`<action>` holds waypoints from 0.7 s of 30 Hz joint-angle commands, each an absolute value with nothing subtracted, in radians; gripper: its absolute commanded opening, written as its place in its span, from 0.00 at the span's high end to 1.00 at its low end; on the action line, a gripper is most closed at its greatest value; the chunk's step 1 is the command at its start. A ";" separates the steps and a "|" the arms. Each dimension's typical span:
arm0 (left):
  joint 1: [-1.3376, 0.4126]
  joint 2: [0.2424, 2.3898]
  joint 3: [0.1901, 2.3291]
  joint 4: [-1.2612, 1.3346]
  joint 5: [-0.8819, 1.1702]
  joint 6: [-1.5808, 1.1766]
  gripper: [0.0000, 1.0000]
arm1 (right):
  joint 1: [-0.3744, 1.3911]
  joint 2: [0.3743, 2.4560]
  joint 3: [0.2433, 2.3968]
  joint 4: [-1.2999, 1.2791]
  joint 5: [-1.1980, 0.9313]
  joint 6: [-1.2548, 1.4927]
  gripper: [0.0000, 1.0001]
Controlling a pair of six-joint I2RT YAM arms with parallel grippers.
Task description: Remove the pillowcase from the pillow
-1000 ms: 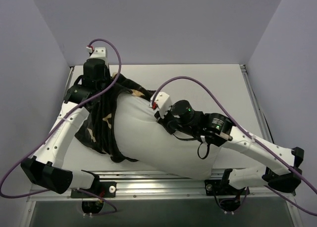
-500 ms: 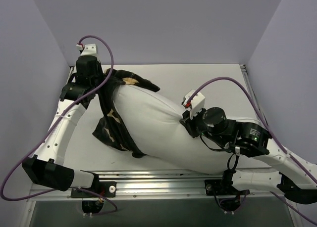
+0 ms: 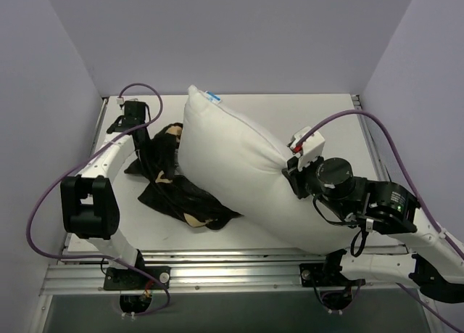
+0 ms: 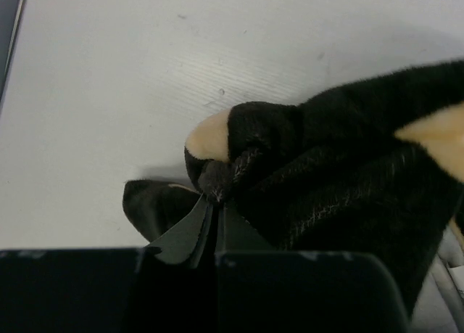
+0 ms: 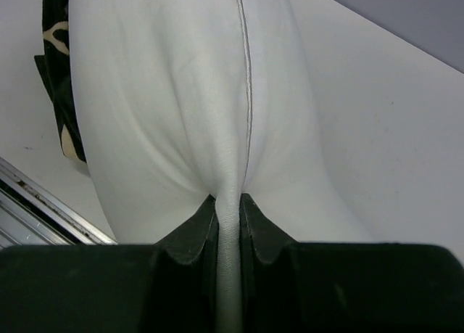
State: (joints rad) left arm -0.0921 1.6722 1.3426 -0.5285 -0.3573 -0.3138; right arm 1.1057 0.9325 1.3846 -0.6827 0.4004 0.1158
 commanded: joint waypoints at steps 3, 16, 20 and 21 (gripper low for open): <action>-0.061 1.641 1.376 -0.477 -0.308 -0.347 0.98 | 1.098 0.902 1.468 -0.578 0.540 0.147 1.00; -0.078 1.467 1.932 -0.716 -0.322 -0.164 0.93 | 0.896 1.107 1.606 -0.416 0.600 0.161 1.00; -0.087 1.488 2.173 -0.779 -0.324 -0.081 0.89 | 0.634 1.176 1.594 -0.315 0.320 0.214 1.00; -0.103 1.515 2.230 -0.825 -0.316 -0.069 0.89 | 0.555 1.199 1.589 -0.295 0.277 0.227 1.00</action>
